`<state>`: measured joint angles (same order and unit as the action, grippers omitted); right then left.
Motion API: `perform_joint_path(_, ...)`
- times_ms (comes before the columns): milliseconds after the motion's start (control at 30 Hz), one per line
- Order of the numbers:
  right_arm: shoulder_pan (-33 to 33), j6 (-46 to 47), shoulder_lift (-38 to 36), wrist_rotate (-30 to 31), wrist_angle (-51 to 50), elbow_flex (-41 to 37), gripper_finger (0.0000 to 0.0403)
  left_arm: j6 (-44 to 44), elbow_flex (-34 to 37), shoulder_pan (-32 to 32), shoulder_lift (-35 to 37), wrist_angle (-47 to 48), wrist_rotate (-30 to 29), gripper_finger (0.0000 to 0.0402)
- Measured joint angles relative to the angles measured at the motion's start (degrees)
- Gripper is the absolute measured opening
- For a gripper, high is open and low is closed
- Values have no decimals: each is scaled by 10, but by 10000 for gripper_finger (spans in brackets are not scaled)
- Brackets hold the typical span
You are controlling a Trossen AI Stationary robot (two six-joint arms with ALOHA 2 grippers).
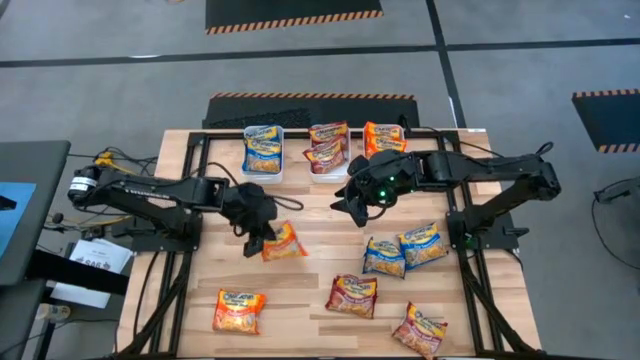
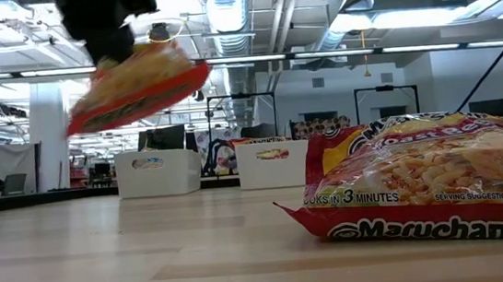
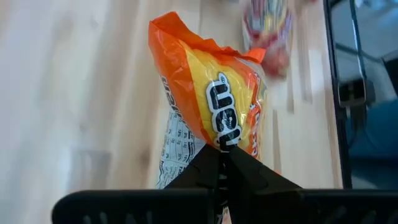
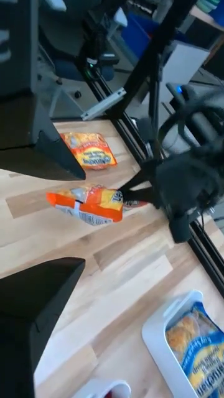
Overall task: Sort Maruchan noodles
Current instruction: Put the orange noodle pack into the right white bin
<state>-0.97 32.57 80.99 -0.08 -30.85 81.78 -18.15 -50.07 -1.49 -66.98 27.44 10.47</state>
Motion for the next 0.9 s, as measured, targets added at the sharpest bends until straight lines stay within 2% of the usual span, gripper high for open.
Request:
perform_joint_path(400,44,7,0,0,11,0,240,84,-85,62,0,0,-63,0)
perform_joint_path(567,62,-24,1,0,65,0,240,108,-105,84,-2,-6,-69,0)
perform_joint_path(900,106,-73,48,-5,142,1,240,126,-122,121,-21,-33,-71,0)
